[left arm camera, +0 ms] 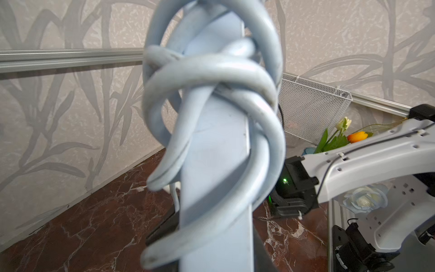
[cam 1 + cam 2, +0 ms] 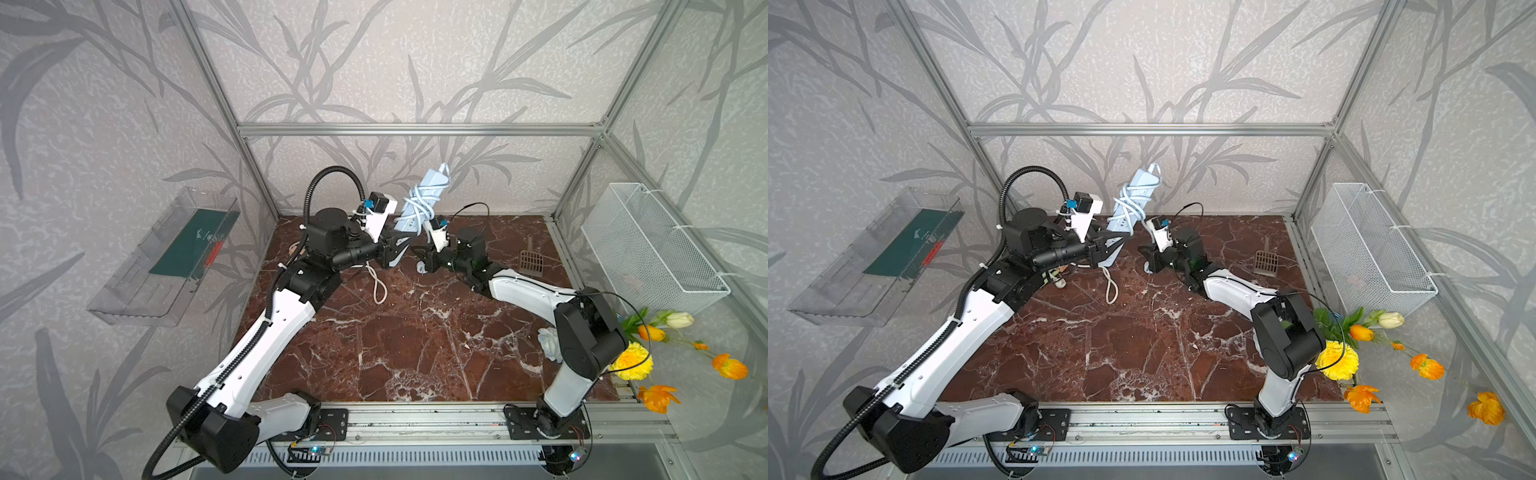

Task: Wrap the cord around the power strip
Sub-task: Wrap the power cord around the power strip.

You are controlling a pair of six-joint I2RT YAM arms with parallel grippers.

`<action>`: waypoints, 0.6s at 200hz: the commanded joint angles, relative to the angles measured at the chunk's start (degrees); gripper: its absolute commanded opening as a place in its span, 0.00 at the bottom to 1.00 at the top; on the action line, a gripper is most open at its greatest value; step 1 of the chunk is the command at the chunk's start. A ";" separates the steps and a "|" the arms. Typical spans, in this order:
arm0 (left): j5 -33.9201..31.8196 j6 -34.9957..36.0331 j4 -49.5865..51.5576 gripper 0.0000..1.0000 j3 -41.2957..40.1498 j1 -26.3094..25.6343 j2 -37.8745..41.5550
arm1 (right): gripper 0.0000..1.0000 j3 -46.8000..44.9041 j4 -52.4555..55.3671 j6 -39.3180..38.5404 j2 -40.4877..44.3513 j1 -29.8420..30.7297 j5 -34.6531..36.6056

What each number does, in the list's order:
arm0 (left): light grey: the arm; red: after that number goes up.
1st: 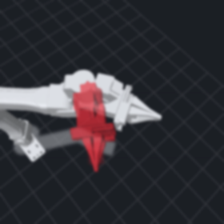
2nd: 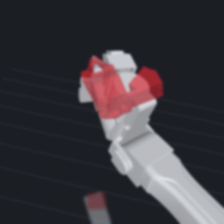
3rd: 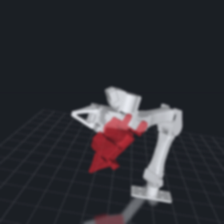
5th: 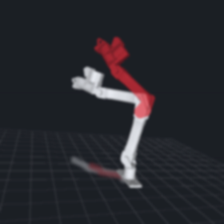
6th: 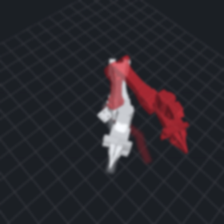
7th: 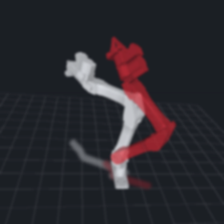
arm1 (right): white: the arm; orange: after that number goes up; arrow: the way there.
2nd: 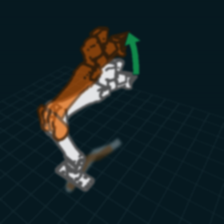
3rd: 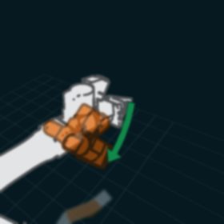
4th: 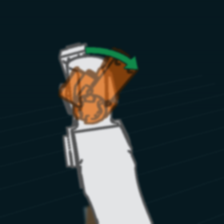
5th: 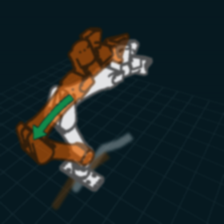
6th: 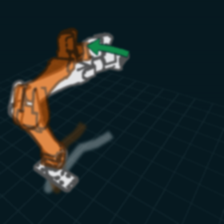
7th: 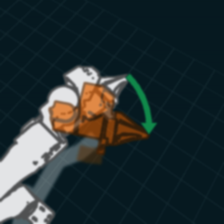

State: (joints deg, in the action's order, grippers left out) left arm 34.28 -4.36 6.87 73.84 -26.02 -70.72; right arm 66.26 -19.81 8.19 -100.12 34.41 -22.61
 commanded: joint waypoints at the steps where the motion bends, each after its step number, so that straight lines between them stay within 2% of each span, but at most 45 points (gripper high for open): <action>1: -11.35 1.38 -1.80 0.00 2.40 0.23 -1.48 | 0.00 2.45 17.32 -12.84 3.78 6.47 9.66; 17: -22.35 7.50 5.01 0.00 3.45 0.69 -3.38 | 0.00 1.39 23.41 -19.44 6.67 10.26 16.40; 35: -29.15 11.89 10.34 0.00 2.78 2.70 -5.21 | 0.00 -1.79 26.52 -23.50 11.99 11.85 22.85; 56: -32.88 15.25 15.22 0.00 1.79 3.95 -7.41 | 0.00 -3.42 30.07 -27.88 19.08 12.53 29.49; 79: -32.83 17.15 18.97 0.00 1.79 4.07 -10.21 | 0.00 -1.49 33.12 -36.82 23.88 15.49 36.33; 99: -29.36 17.44 23.59 0.00 3.10 2.55 -13.13 | 0.00 1.56 32.39 -48.51 25.92 19.13 38.78; 120: -22.29 15.95 26.54 0.00 2.52 -0.93 -13.69 | 0.00 7.37 29.95 -59.32 24.88 19.64 41.16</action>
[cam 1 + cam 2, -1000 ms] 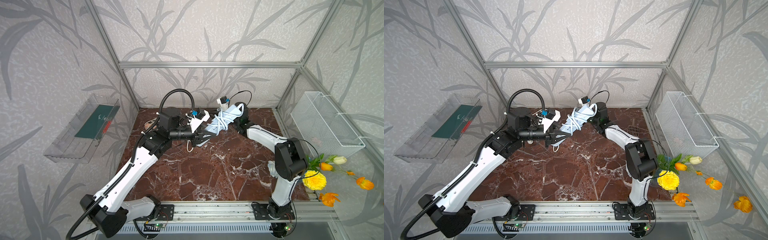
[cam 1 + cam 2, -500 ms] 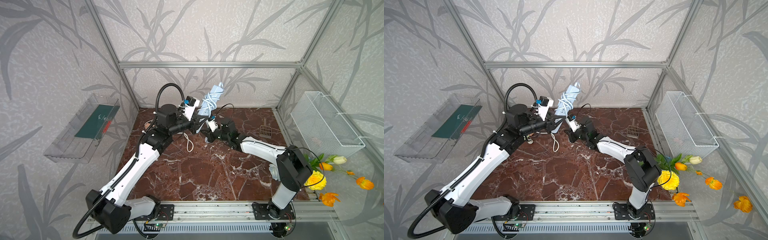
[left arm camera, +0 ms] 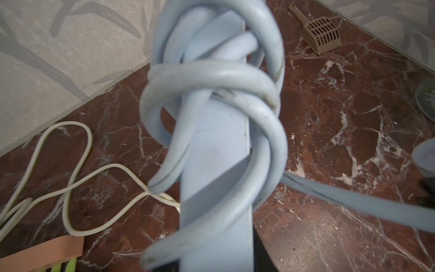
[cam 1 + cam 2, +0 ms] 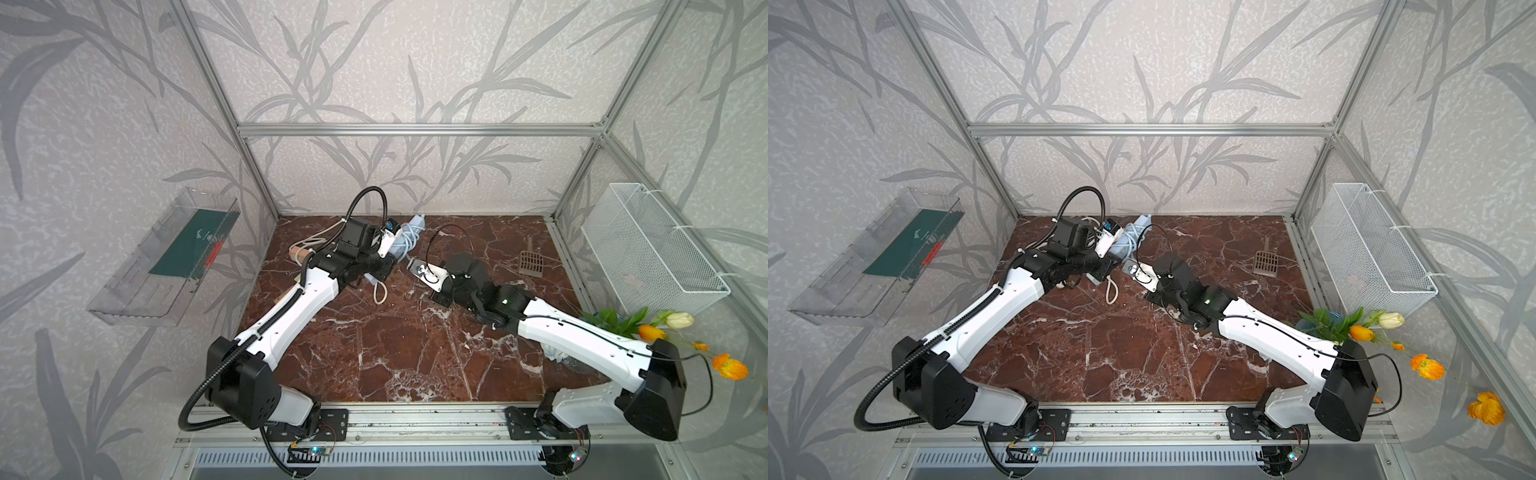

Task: Wrap the cord around the power strip
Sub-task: Wrap the power cord around the power strip.

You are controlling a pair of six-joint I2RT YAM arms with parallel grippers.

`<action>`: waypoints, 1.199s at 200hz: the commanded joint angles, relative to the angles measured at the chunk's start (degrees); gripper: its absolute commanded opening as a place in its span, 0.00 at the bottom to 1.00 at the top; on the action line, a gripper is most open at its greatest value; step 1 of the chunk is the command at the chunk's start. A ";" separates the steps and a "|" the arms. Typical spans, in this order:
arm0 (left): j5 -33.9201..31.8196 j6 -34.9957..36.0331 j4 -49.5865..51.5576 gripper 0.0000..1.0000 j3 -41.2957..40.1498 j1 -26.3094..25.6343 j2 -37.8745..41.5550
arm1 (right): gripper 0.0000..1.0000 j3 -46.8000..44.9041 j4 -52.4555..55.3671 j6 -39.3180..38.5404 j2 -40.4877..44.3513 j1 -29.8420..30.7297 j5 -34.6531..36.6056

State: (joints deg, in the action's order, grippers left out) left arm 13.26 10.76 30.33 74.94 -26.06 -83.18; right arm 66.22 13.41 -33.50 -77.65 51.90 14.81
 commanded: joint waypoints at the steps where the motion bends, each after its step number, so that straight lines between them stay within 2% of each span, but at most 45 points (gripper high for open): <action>1: -0.89 0.74 3.26 0.00 1.39 -1.12 -1.22 | 0.00 7.65 -3.68 -18.13 2.28 2.11 3.96; 19: 6.78 0.16 5.17 0.00 -0.88 -3.51 0.32 | 0.00 12.63 -7.12 -26.08 -0.48 -0.07 4.21; 52: 23.31 1.68 11.10 0.00 -3.87 -7.95 3.91 | 0.01 25.99 -0.40 -26.41 -7.64 -5.96 -4.43; 78: 31.91 2.22 11.81 0.00 -7.26 -10.24 6.89 | 0.07 35.67 8.78 -26.44 -13.81 -8.30 -9.69; 92: 33.74 2.50 10.50 0.00 -8.97 -10.46 9.57 | 0.08 39.00 13.01 -25.89 -16.10 -9.96 -12.58; 119: 37.60 3.29 9.13 0.00 -9.89 -10.41 14.10 | 0.13 42.58 20.46 -25.17 -18.17 -15.07 -22.80; 141: 40.86 3.30 8.25 0.00 -9.68 -10.41 15.73 | 0.12 44.10 22.56 -24.45 -19.78 -18.26 -28.72; 177: 45.47 1.97 3.51 0.00 -9.22 -10.43 17.74 | 0.16 49.85 26.37 -19.53 -25.89 -22.98 -43.52; 212: 43.48 -0.03 -0.22 0.00 -8.36 -10.40 20.26 | 0.25 53.70 31.90 -14.27 -30.76 -26.97 -64.24; 240: 42.54 1.71 2.01 0.00 -7.62 -9.86 20.69 | 0.32 57.12 39.91 -17.12 -32.04 -29.10 -71.46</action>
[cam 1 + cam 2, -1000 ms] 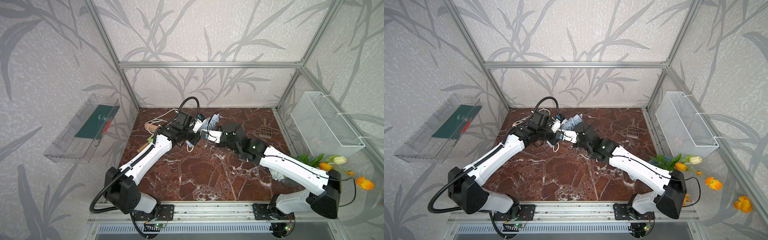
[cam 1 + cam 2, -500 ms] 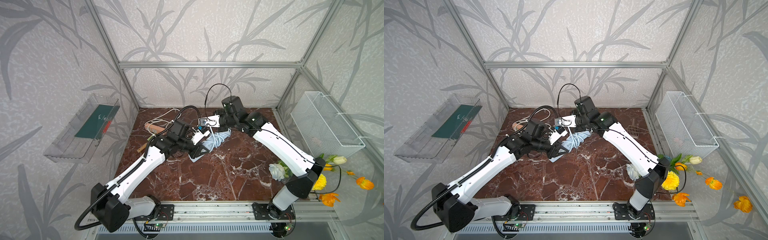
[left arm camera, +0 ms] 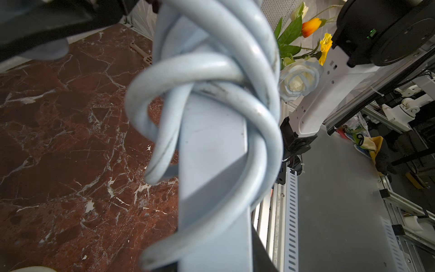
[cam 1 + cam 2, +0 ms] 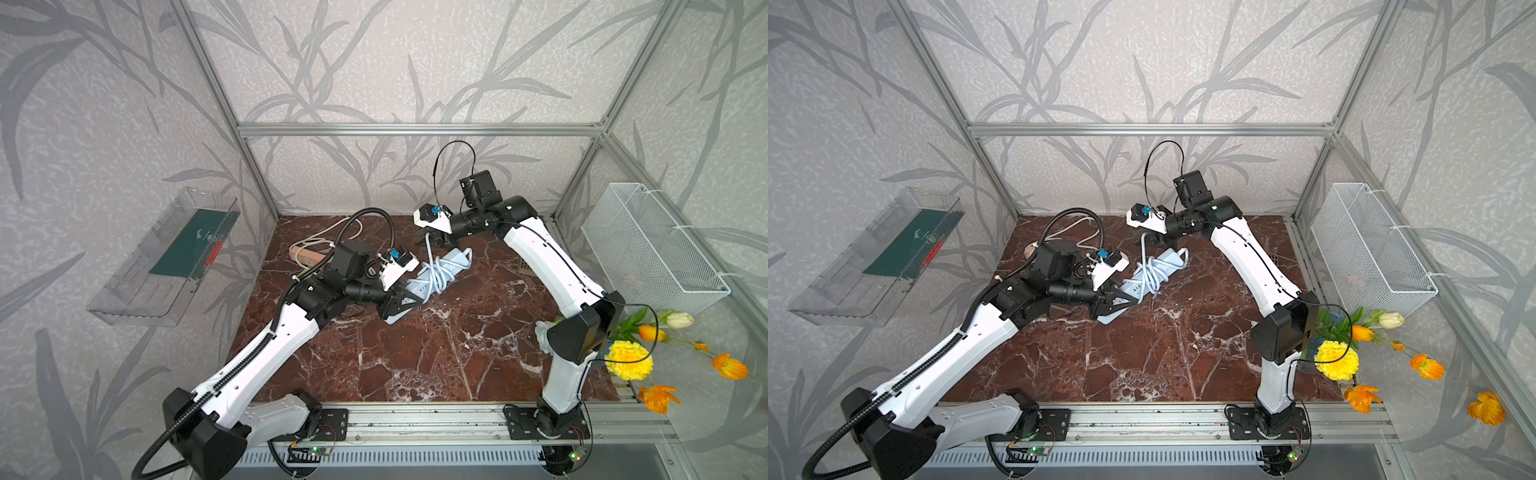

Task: Wrap the cord around the power strip
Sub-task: Wrap the power cord around the power strip.

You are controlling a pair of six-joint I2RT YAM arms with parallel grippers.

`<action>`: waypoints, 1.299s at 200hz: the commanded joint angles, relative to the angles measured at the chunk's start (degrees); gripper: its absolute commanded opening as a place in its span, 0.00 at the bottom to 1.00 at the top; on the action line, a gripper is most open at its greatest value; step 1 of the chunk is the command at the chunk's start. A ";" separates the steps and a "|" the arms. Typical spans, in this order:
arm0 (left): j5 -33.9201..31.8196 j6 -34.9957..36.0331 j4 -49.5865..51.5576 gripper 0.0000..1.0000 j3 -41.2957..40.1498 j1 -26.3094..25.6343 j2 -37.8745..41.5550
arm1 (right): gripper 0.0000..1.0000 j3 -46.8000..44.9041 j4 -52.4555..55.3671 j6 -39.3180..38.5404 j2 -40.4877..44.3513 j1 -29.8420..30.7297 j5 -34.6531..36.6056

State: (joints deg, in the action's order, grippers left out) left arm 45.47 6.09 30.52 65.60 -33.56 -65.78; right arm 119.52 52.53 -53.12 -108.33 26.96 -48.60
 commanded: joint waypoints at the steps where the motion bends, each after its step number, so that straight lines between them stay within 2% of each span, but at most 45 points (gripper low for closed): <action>1: 10.37 6.39 1.86 0.00 1.72 -2.38 3.25 | 0.32 3.84 0.85 2.50 -1.35 -4.31 -8.20; 35: 11.70 5.00 -0.87 0.00 2.02 -2.25 3.44 | 0.34 0.64 -5.37 9.90 -0.98 -7.80 -17.96; 68: 11.38 1.24 -7.26 0.00 3.25 -2.27 3.98 | 0.34 -6.47 -14.82 17.38 -1.44 -6.10 -16.32; 91: 8.39 -0.68 -11.59 0.00 3.12 -2.21 4.90 | 0.33 -15.04 -29.77 29.72 -0.21 -5.22 -17.30; 122: 0.20 -2.33 -16.81 0.00 1.01 -1.82 4.94 | 0.27 -33.06 -60.11 49.93 4.16 -3.21 -16.54; 140: -4.44 -3.80 -19.57 0.00 -0.31 -0.97 4.96 | 0.17 -41.95 -76.79 62.63 5.79 -2.33 -13.56; 157: -7.60 -5.73 -22.46 0.00 -1.72 0.49 5.23 | 0.11 -46.96 -84.73 70.39 6.58 -1.44 -10.36; 170: -10.74 -6.54 -23.73 0.00 -2.59 1.46 5.42 | 0.09 -49.17 -84.49 72.17 7.70 -0.26 -6.06; 189: -14.51 -7.91 -25.94 0.00 -4.41 2.66 5.62 | 0.09 -50.66 -78.47 73.25 9.33 1.63 2.75; 199: -15.93 -8.64 -26.87 0.00 -5.30 3.24 5.53 | 0.08 -51.15 -77.11 74.97 9.72 2.18 4.57; 217: -19.66 -9.46 -28.09 0.00 -6.99 3.78 4.95 | 0.09 -52.07 -75.34 81.85 9.81 2.64 7.91; 234: -22.70 -10.22 -29.02 0.00 -8.73 3.85 3.89 | 0.05 -54.60 -75.68 86.93 10.24 3.34 10.80; 260: -26.72 -13.72 -33.00 0.00 -11.96 4.75 2.47 | 0.00 -61.95 -80.43 95.20 16.04 4.41 16.56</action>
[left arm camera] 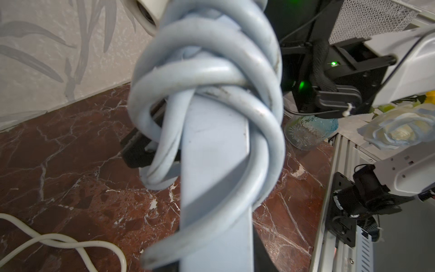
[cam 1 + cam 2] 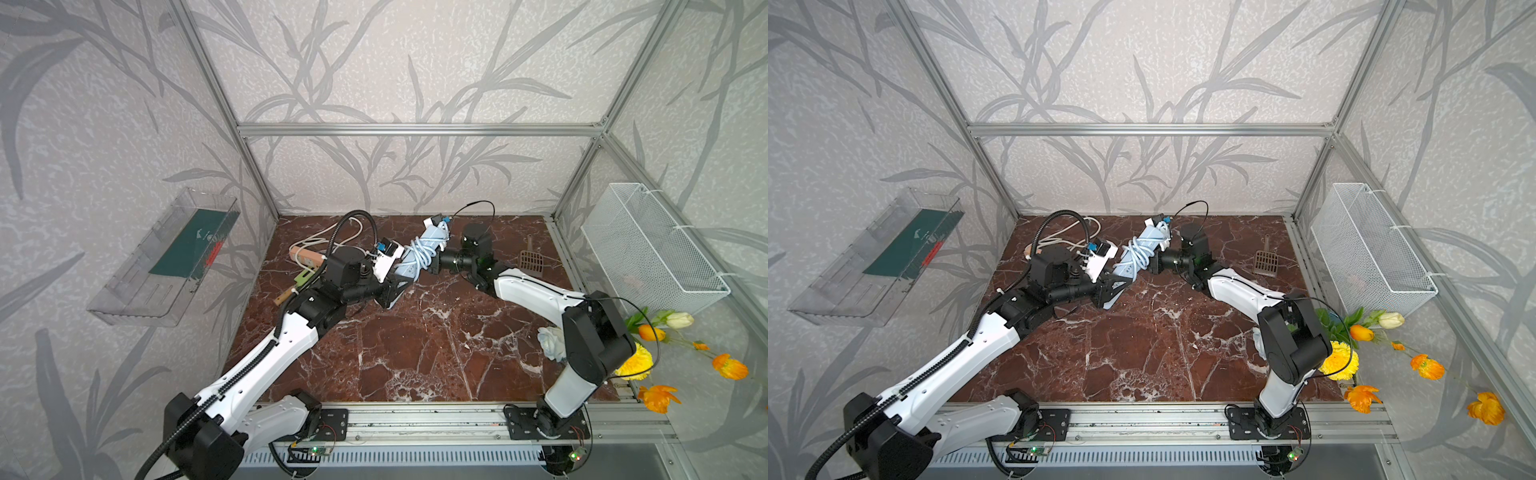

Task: Wrap the cord around the power strip
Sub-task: Wrap the power cord around the power strip, then place the power strip at the center of the board.

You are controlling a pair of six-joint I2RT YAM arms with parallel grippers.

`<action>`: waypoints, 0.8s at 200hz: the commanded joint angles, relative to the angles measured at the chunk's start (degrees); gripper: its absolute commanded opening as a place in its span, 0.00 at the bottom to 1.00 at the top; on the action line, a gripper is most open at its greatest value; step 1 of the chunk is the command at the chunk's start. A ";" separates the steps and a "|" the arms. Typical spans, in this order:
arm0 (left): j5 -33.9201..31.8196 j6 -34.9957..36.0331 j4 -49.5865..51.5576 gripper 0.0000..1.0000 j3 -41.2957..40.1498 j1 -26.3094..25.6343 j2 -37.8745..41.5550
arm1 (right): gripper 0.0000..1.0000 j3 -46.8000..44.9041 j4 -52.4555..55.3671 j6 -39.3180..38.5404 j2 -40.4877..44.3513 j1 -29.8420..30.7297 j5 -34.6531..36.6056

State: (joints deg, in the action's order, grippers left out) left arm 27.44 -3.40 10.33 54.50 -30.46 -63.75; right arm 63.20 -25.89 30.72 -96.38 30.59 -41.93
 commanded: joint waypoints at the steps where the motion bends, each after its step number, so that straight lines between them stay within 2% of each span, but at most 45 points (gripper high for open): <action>1: -8.93 -4.51 -12.93 0.00 -0.92 1.68 0.32 | 0.00 -5.80 -2.03 11.68 4.26 0.79 10.01; 20: -10.78 -6.94 -15.26 0.00 -1.71 1.85 -1.20 | 0.00 -9.18 1.80 14.70 7.39 1.30 13.39; 36: -10.74 -8.78 -16.21 0.00 -1.60 1.87 -3.29 | 0.00 -10.59 6.90 14.07 10.76 2.09 16.23; 58: -7.56 -10.11 -16.99 0.00 -1.53 1.81 -7.12 | 0.00 -9.27 22.65 11.29 15.78 2.33 25.84; 70: -7.94 -13.21 -18.38 0.00 -1.97 1.86 -9.65 | 0.00 -7.22 30.41 9.23 17.32 2.31 29.36; 103: -13.35 -23.45 -21.55 0.00 -2.27 1.02 -17.25 | 0.00 -3.24 45.46 7.26 20.40 2.34 36.72; 122: -18.46 -26.62 -20.55 0.00 -0.75 -2.67 -21.10 | 0.00 -1.76 50.57 6.18 20.33 2.42 39.84; 160: -24.61 -39.63 -22.10 0.00 1.24 -8.58 -30.81 | 0.00 1.01 58.38 2.16 18.31 2.38 47.40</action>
State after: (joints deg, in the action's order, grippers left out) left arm 26.72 -29.98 -11.94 54.59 -39.79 -87.68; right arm 60.55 20.21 37.93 -79.81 31.68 0.73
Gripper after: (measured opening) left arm 0.281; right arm 0.172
